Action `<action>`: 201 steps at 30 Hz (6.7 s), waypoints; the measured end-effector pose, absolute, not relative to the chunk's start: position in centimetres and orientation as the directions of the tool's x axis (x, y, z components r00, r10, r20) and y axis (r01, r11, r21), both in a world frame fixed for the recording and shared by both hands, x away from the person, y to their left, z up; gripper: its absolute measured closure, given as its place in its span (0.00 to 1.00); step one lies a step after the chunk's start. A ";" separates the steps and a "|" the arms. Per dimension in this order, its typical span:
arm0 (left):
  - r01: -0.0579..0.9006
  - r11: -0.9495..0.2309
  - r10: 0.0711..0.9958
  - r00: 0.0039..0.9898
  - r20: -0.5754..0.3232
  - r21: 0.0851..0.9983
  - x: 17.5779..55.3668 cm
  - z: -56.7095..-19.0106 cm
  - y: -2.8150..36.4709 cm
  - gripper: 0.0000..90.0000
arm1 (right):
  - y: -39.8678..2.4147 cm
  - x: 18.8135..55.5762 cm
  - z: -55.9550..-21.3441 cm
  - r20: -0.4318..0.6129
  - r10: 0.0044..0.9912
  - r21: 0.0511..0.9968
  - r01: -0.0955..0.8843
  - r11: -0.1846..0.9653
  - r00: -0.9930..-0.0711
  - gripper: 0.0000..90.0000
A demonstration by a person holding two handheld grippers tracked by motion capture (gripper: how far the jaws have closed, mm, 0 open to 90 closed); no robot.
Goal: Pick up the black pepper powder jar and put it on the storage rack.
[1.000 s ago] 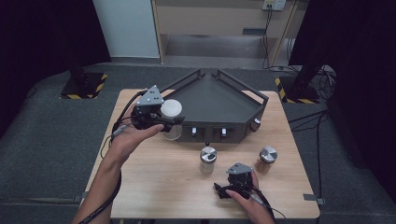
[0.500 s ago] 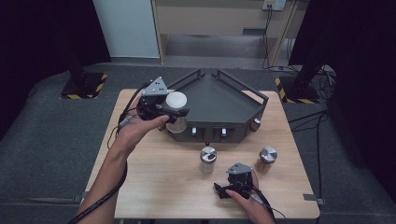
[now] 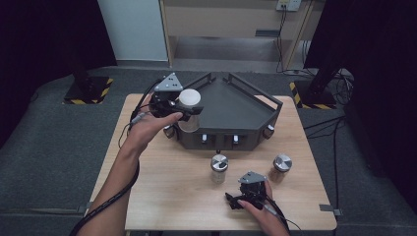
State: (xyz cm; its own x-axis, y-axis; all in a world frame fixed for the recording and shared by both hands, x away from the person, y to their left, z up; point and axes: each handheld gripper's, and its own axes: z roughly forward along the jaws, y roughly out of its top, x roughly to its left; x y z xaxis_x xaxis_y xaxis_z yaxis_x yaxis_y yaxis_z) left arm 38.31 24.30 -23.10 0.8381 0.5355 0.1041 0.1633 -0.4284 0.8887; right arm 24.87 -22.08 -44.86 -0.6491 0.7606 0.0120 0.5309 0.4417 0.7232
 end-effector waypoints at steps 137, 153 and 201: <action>0.287 -0.416 0.680 0.728 0.086 0.863 37.3 -28.4 26.8 0.04 | -22.0 24.7 -44.9 0.010 0.767 0.723 0.534 0.438 -0.642 0.01; 0.319 -0.392 0.707 0.704 0.061 0.863 34.0 -30.9 28.1 0.02 | -22.0 24.7 -44.9 0.010 0.767 0.723 0.535 0.438 -0.641 0.01; 0.359 -0.466 0.664 0.746 0.052 0.809 30.1 -36.3 27.4 0.01 | -22.0 24.7 -44.9 0.010 0.767 0.723 0.535 0.438 -0.641 0.01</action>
State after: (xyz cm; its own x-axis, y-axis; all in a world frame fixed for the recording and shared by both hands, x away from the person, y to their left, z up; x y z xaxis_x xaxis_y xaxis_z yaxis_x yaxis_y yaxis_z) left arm 30.12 27.36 -36.34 0.7460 0.6639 0.0520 0.3586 -0.4663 0.8087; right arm 24.68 -21.95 -44.85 -0.6413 0.7672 0.0100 0.5347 0.4376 0.7229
